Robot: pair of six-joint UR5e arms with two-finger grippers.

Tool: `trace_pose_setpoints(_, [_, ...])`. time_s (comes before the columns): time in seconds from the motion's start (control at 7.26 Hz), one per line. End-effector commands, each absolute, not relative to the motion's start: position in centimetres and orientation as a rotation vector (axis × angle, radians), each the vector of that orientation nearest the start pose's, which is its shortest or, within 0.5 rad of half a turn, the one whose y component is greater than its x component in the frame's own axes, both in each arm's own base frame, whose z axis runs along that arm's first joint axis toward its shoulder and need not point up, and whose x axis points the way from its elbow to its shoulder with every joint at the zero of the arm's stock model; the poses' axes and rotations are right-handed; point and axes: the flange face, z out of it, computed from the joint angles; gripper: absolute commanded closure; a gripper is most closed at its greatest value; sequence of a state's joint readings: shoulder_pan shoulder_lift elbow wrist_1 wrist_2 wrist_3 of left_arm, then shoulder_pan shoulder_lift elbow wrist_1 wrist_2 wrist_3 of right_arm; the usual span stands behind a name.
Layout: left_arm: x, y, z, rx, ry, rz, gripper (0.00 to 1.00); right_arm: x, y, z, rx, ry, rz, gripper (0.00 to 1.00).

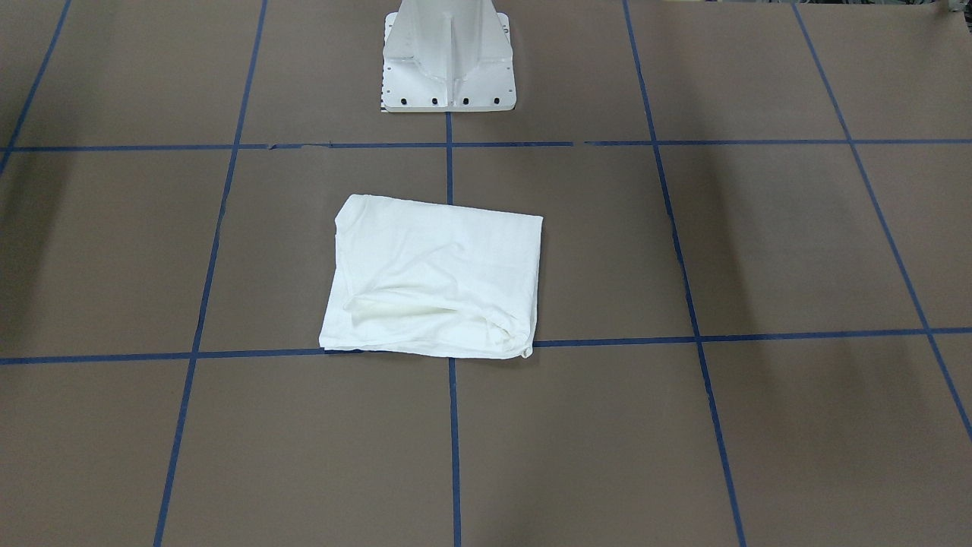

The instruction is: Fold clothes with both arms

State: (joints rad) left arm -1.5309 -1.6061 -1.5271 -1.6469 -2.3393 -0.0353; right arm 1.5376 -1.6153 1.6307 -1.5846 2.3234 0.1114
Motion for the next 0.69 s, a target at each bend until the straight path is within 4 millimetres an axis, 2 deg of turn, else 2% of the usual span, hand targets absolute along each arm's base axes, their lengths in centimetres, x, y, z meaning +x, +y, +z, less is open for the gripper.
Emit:
trace_pose_setpoints(0.0, [-4.37,-51.48,65.7,0.034,0.769,0.03,0.0,4.92,-47.5,65.36,-0.053,-0.751,0.074,0.0])
trace_pose_setpoints(0.55, [-4.34,-51.6,65.3,0.041,0.772,0.033,0.0,4.92,-47.41,65.5,-0.056,-0.751,0.074,0.0])
